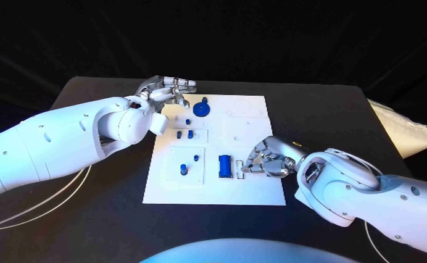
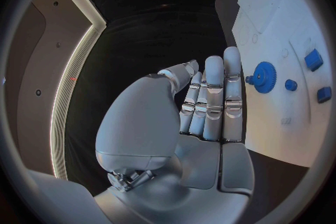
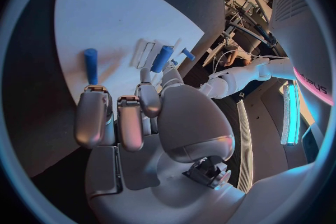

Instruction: Assemble the parts on the task board

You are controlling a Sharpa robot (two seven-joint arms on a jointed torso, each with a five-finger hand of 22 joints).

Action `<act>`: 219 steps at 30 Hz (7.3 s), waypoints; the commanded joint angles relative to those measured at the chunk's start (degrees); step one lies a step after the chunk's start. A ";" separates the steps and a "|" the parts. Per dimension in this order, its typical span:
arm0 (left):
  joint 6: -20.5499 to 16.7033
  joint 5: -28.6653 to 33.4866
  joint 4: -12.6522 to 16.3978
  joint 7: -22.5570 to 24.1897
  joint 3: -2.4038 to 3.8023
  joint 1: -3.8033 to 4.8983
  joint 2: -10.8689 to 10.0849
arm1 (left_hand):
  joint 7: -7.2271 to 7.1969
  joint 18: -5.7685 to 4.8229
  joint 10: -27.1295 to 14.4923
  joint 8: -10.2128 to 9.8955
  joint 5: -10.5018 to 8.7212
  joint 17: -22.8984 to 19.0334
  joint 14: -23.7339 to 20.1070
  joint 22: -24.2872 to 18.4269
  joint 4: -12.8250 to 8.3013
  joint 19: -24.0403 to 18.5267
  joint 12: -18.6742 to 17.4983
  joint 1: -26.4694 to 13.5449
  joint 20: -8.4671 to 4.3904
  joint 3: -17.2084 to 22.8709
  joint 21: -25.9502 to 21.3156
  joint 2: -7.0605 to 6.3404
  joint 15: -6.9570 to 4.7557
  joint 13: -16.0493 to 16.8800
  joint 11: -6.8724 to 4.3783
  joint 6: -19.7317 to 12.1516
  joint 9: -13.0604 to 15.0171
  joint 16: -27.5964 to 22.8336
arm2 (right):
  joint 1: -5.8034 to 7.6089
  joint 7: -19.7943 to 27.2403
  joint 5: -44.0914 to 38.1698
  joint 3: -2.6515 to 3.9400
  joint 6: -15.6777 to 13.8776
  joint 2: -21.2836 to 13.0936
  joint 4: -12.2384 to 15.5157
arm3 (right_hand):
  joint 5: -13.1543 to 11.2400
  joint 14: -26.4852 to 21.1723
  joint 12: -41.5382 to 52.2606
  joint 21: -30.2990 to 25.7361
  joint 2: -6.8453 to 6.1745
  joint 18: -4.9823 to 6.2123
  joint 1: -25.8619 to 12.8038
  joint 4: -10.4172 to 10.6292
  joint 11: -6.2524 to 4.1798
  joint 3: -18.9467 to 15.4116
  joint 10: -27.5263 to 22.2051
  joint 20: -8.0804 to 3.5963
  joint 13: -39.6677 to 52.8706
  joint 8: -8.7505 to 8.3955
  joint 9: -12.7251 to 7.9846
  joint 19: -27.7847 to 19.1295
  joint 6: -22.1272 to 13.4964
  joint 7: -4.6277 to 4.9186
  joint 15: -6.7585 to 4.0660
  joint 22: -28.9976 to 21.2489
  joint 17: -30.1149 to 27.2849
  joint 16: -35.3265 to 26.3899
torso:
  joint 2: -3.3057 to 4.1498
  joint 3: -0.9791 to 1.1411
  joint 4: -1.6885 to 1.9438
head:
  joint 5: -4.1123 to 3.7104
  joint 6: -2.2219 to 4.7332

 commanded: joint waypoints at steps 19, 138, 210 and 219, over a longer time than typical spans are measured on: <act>0.62 -0.19 0.73 0.68 0.02 0.00 -0.24 | 0.10 1.08 -0.45 0.23 0.18 -0.10 -0.08 0.04 -0.22 -0.36 0.34 -0.57 0.06 -0.14 -0.33 0.17 0.15 -0.04 -0.05 -0.49 0.05 0.18 | 1.14 -4.85 -7.58 -0.21 4.04 -6.16 -1.75 | 0.47 3.71 -6.39 -0.43 -0.64 -0.28 -1.18 1.73 0.10 0.29 -2.18 0.49 -5.10 -2.90 -0.93 -0.48 3.51 -0.24 0.42 -0.73 3.46 -1.65 | 0.01 0.05 -0.29 | -0.96 0.36; 1.58 -2.32 0.76 -0.22 0.02 -0.08 -0.06 | 0.11 1.11 -0.64 0.47 0.19 -0.24 -0.13 0.07 -0.63 -0.36 0.63 -0.45 0.04 -0.09 -0.32 0.13 0.12 -0.04 -0.05 -0.65 0.06 0.24 | -0.39 -8.50 3.39 -0.15 3.36 7.05 -5.22 | 9.15 4.29 -2.36 1.23 -6.48 -0.89 -7.32 5.63 -1.50 22.11 2.89 -0.71 0.91 -5.60 1.03 1.06 9.97 -2.10 -0.91 2.73 5.97 -0.26 | -0.01 -0.02 -0.22 | -0.44 -0.53; 1.73 -2.36 0.35 -0.42 0.00 -0.09 0.04 | 0.14 1.10 -0.74 0.52 0.18 -0.28 -0.14 0.08 -0.66 -0.37 0.68 -0.52 0.05 -0.10 -0.32 0.13 0.14 -0.05 -0.02 -0.72 0.05 0.26 | -1.27 0.78 4.92 -0.04 0.53 4.10 -4.72 | -0.19 4.00 -5.82 0.50 -6.18 -0.73 -7.13 5.11 -1.11 9.68 2.16 -0.59 1.10 -6.37 2.53 0.55 9.12 -1.66 -0.64 2.01 4.68 -1.42 | -0.10 -0.03 -0.28 | -0.55 -0.63; 2.11 -0.01 -0.05 0.92 -0.16 -0.14 0.24 | 0.18 1.01 -1.06 0.93 0.06 -0.58 -0.51 -0.10 -0.19 -0.71 1.21 -1.91 0.29 -0.90 -0.66 -0.03 0.39 -0.02 0.07 -1.00 0.07 0.25 | 1.88 11.91 20.38 0.21 -3.65 2.36 -5.82 | 2.12 3.22 -12.35 -1.55 -5.83 -0.11 -6.10 4.81 -0.25 8.01 -0.86 -0.18 -2.93 -7.74 2.30 -0.99 6.57 -0.62 0.02 -1.31 1.45 -4.08 | -0.46 -0.22 -0.33 | -0.89 0.36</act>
